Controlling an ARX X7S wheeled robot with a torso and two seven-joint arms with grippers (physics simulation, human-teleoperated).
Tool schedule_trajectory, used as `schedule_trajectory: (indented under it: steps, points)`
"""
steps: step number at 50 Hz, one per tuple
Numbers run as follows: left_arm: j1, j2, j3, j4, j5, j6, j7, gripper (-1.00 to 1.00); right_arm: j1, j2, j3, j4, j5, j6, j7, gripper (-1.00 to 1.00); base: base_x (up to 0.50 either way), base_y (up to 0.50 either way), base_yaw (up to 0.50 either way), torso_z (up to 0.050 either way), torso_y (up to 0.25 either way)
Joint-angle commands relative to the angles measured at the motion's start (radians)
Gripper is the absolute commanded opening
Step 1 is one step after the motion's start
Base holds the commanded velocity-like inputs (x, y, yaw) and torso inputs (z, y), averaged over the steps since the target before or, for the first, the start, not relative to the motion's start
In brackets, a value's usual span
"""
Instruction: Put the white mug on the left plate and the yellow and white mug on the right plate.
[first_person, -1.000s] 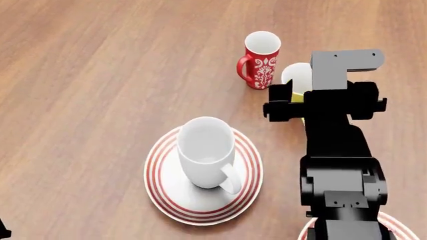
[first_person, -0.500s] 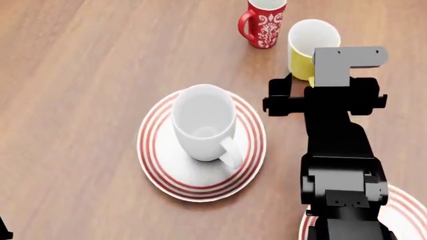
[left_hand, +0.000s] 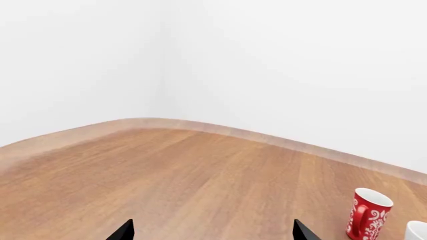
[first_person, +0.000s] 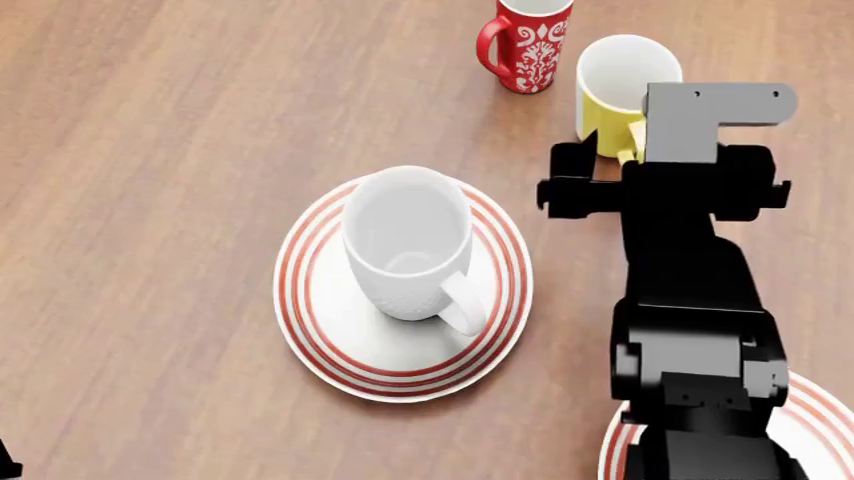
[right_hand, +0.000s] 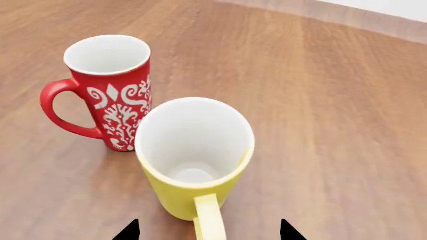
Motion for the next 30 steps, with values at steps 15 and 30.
schedule_trajectory:
  steps: [15, 30]
  points:
    - [0.012, -0.011, 0.021, 0.010, 0.020, 0.032, 0.025, 1.00, 0.006, 0.007, 0.019, 0.000, -0.001, -0.009, -0.003, 1.00, 0.00, 0.00, 0.00, 0.008, -0.129]
    - [0.011, -0.012, 0.015, 0.012, 0.003, 0.028, 0.012, 1.00, -0.005, 0.007, 0.034, 0.000, 0.001, -0.030, -0.013, -1.00, 0.00, 0.00, 0.00, 0.000, 0.000]
